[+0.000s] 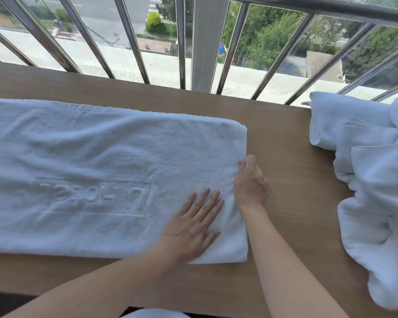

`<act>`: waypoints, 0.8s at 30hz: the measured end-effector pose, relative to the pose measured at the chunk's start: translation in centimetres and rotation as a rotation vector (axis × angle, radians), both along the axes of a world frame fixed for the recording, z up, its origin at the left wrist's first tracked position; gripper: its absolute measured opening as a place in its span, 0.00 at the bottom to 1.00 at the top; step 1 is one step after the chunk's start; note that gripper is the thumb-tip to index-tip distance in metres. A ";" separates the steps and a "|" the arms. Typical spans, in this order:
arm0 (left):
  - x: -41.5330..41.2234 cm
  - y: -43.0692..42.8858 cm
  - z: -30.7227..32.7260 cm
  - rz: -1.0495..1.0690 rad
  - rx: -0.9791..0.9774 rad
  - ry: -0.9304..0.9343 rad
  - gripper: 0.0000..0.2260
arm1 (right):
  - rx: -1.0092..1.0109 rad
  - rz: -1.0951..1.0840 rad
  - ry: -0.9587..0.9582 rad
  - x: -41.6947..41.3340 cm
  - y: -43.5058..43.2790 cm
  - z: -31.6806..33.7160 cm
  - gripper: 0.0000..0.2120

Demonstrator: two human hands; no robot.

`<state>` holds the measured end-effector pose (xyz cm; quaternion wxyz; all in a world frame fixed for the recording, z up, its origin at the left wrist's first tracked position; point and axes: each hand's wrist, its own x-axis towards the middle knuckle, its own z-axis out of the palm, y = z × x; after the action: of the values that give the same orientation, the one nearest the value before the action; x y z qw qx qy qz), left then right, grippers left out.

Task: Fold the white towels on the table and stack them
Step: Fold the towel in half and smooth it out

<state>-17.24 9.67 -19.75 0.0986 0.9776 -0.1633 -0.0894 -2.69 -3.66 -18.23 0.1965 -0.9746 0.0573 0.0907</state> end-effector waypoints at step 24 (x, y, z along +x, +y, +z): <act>-0.8 17.5 -1.2 0.369 -0.050 -0.042 0.28 | -0.019 0.422 -0.178 -15.0 15.1 -1.2 0.24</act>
<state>-18.05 27.18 -20.98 0.1343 0.9898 0.0144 -0.0454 -17.65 11.47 -19.43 0.1684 -0.9710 -0.1643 0.0431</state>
